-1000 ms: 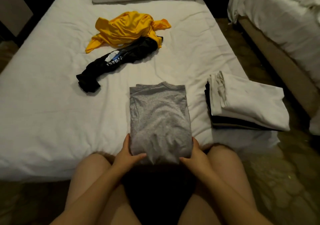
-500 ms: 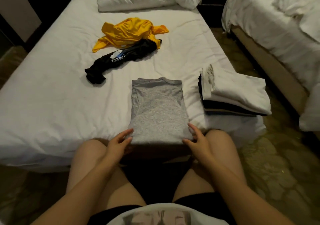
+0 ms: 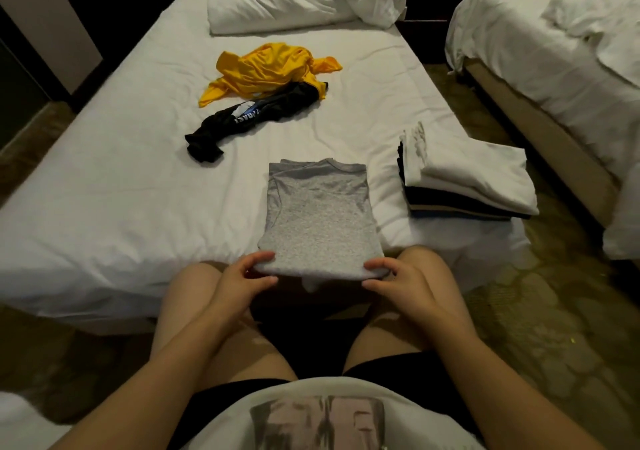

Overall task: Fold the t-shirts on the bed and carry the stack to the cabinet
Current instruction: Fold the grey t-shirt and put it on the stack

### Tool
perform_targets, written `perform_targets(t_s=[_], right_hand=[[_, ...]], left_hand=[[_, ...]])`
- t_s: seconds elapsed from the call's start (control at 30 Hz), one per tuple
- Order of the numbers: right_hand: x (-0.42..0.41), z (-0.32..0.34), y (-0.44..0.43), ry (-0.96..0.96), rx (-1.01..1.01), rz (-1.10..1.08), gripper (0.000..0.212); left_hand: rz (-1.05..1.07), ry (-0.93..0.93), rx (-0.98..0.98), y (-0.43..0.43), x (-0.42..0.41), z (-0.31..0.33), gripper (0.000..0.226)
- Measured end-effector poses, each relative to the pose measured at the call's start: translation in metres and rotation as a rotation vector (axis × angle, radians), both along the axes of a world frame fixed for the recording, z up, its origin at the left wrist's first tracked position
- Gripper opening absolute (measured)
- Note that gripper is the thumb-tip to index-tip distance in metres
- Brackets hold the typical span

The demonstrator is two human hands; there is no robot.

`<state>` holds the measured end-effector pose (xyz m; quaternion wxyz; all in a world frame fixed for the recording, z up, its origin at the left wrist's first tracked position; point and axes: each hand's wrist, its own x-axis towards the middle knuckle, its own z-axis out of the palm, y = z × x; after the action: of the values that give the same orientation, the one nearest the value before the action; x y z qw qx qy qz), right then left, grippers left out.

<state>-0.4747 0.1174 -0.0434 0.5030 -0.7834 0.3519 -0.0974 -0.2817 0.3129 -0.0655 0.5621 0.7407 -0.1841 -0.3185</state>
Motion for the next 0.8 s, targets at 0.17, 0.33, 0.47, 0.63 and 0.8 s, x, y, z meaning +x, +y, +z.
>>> perform_targets(t_s=[0.17, 0.33, 0.47, 0.63, 0.8], right_hand=[[-0.002, -0.003, 0.004, -0.004, -0.270, 0.016, 0.034], [0.001, -0.003, 0.001, -0.046, -0.406, -0.053, 0.018], [0.000, -0.001, -0.005, -0.089, -0.397, -0.077, 0.012], [0.000, 0.003, -0.011, -0.171, -0.191, -0.138, 0.010], [0.008, 0.009, -0.012, -0.225, -0.137, -0.160, 0.012]], left_hand=[[-0.088, -0.613, 0.227, 0.001, 0.000, -0.001, 0.052], [0.014, -0.645, 0.189, -0.005, 0.000, 0.009, 0.031], [0.032, -0.610, 0.154, -0.005, 0.003, 0.015, 0.022], [0.044, -0.428, 0.024, -0.005, 0.010, 0.024, 0.020], [-0.020, -0.327, -0.038, -0.016, 0.011, 0.023, 0.009]])
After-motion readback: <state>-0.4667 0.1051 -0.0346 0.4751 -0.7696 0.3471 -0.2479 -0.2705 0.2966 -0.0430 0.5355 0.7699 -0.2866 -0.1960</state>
